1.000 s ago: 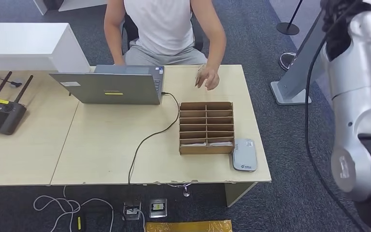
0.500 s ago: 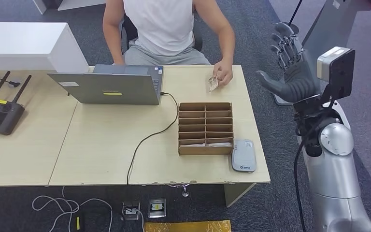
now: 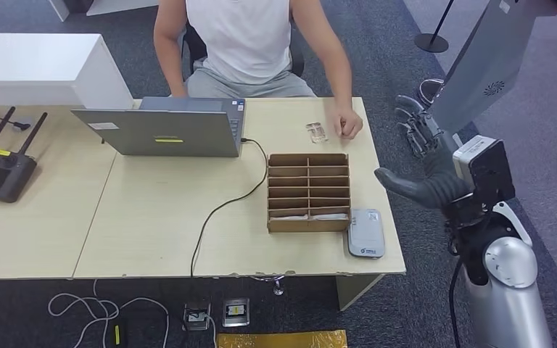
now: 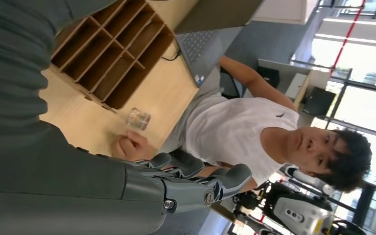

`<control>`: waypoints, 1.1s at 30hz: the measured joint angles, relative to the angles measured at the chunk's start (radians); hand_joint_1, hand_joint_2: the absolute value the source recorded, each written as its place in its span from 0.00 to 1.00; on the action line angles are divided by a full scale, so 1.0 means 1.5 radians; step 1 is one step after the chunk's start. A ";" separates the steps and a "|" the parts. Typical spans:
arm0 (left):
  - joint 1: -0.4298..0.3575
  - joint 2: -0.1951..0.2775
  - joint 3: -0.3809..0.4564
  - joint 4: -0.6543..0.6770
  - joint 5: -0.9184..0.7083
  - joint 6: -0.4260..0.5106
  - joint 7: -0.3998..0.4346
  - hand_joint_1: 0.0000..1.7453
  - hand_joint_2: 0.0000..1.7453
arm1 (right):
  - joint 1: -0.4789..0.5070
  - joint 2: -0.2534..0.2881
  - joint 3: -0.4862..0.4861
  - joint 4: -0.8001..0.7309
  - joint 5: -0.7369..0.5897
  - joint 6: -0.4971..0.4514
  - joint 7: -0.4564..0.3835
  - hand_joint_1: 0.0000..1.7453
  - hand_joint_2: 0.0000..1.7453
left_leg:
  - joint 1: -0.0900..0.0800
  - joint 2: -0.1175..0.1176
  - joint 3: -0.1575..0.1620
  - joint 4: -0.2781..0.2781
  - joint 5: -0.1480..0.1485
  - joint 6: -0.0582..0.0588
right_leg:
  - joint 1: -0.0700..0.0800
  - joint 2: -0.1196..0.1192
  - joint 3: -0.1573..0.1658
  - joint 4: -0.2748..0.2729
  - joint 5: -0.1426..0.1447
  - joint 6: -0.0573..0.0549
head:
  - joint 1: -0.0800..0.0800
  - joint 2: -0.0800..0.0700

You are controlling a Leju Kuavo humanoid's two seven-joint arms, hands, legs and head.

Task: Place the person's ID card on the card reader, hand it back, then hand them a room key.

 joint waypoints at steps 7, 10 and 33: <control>-0.001 -0.006 0.000 0.000 -0.002 0.000 0.002 0.00 0.00 | 0.051 -0.002 0.010 -0.003 0.086 0.013 0.000 0.00 1.00 | 0.000 0.000 0.000 0.000 0.000 0.000 | 0.000 0.000 0.000 0.000 0.000 0.000 | 0.000 0.000; -0.001 -0.008 0.000 0.000 -0.005 0.000 0.003 0.00 0.00 | 0.067 -0.002 0.015 -0.003 0.103 0.014 -0.001 0.00 1.00 | 0.000 0.000 -0.001 0.000 0.000 0.000 | 0.000 0.000 0.000 0.000 0.000 0.000 | 0.000 0.000; -0.003 -0.013 0.000 0.001 -0.032 -0.004 0.001 0.00 0.00 | 0.126 -0.017 0.077 0.019 0.515 -0.087 0.018 0.00 1.00 | 0.000 0.000 -0.001 0.000 0.000 0.000 | 0.000 0.000 0.000 0.000 0.000 0.000 | 0.000 0.000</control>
